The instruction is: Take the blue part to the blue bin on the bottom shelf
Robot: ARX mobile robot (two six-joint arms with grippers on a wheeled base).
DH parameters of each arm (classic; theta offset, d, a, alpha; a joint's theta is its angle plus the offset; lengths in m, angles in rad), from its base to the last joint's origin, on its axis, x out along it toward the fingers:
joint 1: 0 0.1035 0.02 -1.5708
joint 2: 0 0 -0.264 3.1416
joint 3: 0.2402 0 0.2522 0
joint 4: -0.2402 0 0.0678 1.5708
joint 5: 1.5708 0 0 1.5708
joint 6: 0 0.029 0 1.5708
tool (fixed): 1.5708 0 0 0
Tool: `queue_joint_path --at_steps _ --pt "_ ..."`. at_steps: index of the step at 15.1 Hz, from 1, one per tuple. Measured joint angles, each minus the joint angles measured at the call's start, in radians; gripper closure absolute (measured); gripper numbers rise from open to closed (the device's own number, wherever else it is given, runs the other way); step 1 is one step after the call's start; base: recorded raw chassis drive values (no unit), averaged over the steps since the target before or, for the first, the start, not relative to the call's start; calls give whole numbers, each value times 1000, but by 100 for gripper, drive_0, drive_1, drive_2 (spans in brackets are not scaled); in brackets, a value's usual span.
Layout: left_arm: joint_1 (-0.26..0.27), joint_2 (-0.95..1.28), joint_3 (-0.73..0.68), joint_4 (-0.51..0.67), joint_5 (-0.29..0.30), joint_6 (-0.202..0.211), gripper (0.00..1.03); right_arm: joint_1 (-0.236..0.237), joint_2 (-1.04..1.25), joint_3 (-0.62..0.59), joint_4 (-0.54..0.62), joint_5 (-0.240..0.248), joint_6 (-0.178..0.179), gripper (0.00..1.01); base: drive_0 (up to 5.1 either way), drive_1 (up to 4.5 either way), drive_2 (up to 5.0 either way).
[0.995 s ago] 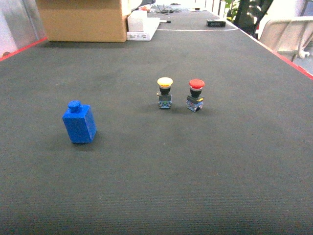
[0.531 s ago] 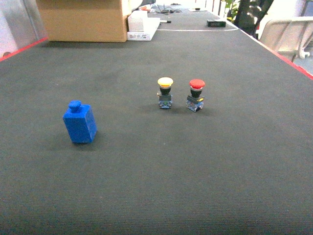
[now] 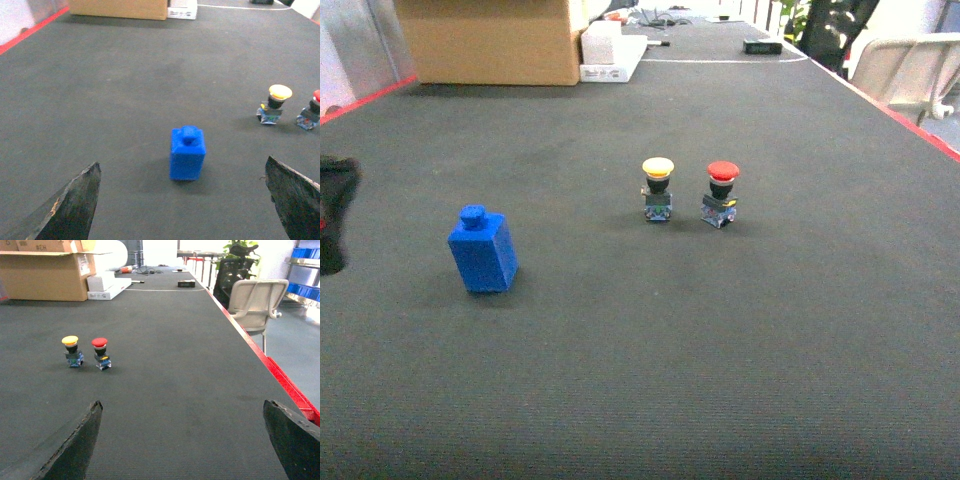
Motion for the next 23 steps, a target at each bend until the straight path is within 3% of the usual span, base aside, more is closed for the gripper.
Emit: queue_joint_path --at_steps 2,3,4,8,16,21,23 --pt "-50 369 199 77 18 -9 5 0 0 0 0 0 0 3 0 0 0" --pt "-21 594 306 143 1 -24 5 0 0 0 0 0 0 3 0 0 0" --pt "-11 662 331 168 -13 -31 5 0 0 0 0 0 0 3 0 0 0" --pt "6 837 410 223 -20 -54 5 0 0 0 0 0 0 3 0 0 0" --pt "18 922 490 229 8 -76 6 0 0 0 0 0 0 3 0 0 0" --pt "26 929 499 254 41 -64 56 0 0 0 0 0 0 3 0 0 0" --pt "29 906 463 280 52 -53 58 0 0 0 0 0 0 3 0 0 0"
